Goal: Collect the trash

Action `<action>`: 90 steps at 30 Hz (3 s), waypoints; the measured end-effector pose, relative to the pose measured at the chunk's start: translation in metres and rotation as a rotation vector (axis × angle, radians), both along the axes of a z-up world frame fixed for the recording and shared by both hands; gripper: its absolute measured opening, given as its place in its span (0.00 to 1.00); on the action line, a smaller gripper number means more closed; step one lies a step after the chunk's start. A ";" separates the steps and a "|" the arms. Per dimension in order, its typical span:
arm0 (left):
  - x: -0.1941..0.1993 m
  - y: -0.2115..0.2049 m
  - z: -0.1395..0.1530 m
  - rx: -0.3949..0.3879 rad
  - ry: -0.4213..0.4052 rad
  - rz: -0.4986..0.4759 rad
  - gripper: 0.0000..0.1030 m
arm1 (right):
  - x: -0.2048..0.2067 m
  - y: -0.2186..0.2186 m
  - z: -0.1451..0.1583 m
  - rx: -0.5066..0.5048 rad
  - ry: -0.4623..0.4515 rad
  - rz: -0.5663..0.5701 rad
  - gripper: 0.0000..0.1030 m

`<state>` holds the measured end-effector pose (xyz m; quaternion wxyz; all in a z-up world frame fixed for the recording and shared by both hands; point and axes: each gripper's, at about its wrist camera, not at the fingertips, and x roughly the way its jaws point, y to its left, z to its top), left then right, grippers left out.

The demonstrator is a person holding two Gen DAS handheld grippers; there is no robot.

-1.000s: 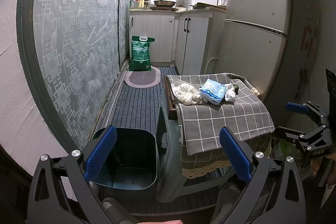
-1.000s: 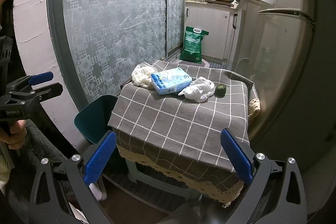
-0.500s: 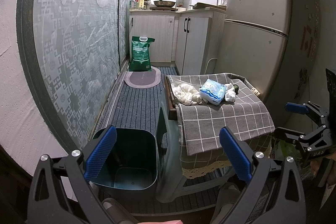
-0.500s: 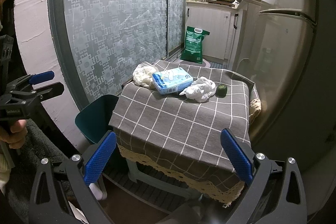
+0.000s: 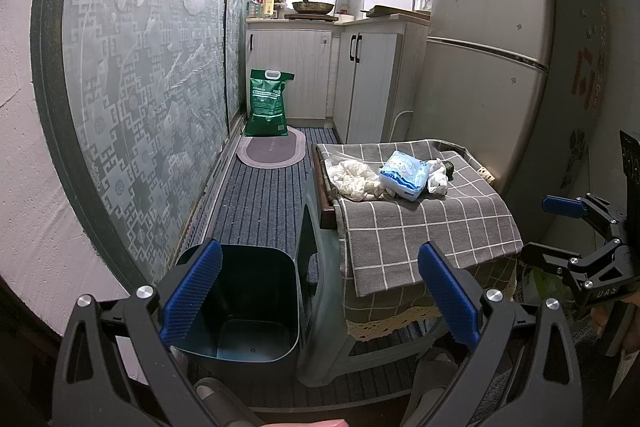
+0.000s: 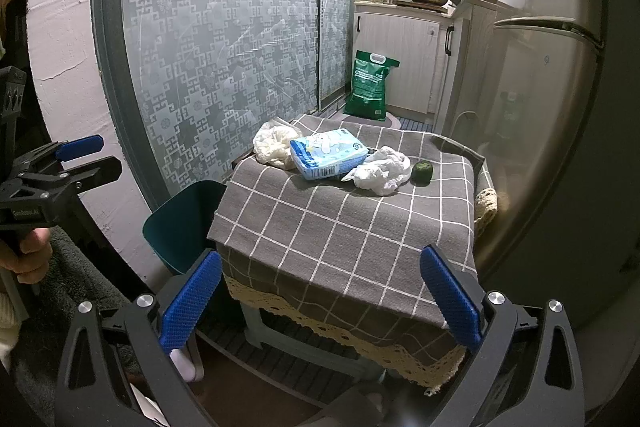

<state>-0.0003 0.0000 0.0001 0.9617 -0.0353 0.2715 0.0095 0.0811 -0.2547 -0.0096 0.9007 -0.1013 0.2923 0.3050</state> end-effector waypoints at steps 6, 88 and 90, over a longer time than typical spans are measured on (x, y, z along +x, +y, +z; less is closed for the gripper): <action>0.000 0.000 0.000 0.000 0.000 0.000 0.97 | 0.000 0.000 0.000 0.001 0.000 -0.001 0.97; 0.205 0.004 -0.037 -0.080 0.353 -0.224 0.35 | 0.142 0.026 0.018 -0.093 0.188 0.279 0.48; 0.210 0.007 -0.042 -0.129 0.373 -0.240 0.23 | 0.145 0.036 0.015 -0.118 0.182 0.307 0.48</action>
